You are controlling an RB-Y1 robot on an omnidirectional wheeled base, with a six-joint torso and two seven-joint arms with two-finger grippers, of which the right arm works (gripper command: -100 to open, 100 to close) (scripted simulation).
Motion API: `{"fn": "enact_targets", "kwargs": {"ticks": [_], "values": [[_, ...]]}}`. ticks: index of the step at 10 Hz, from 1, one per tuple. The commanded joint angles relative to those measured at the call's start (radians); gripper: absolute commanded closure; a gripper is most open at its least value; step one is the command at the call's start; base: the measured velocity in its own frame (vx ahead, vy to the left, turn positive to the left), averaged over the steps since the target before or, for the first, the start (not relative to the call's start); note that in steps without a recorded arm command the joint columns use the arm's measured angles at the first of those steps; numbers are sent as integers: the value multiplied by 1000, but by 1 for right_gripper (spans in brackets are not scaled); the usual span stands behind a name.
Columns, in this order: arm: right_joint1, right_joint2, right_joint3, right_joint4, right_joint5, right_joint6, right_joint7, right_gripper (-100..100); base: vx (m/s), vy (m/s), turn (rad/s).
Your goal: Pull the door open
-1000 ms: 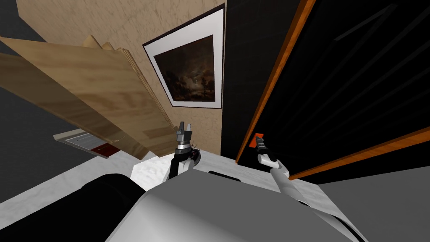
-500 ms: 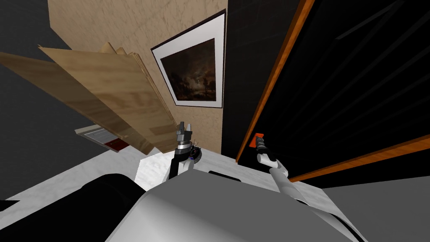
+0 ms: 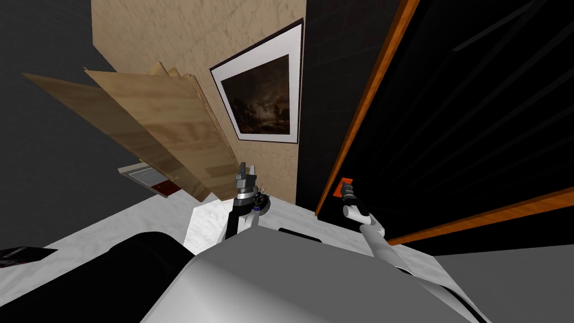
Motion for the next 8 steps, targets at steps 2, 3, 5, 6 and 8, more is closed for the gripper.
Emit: {"fn": "enact_targets", "kwargs": {"ticks": [2,3,5,6,8], "values": [[8,-15,-11,13,-24,-3,-67,100,-71,-40,96],[8,-15,-11,13,-24,-3,-67,100,-28,-25,-2],[5,-17,-1,15,-52,-18,-132,100,-67,-39,101],[5,-17,-1,15,-52,-18,-149,100,-59,-42,56],[4,-18,4,16,-66,-26,-191,100,-59,-34,64]]}}
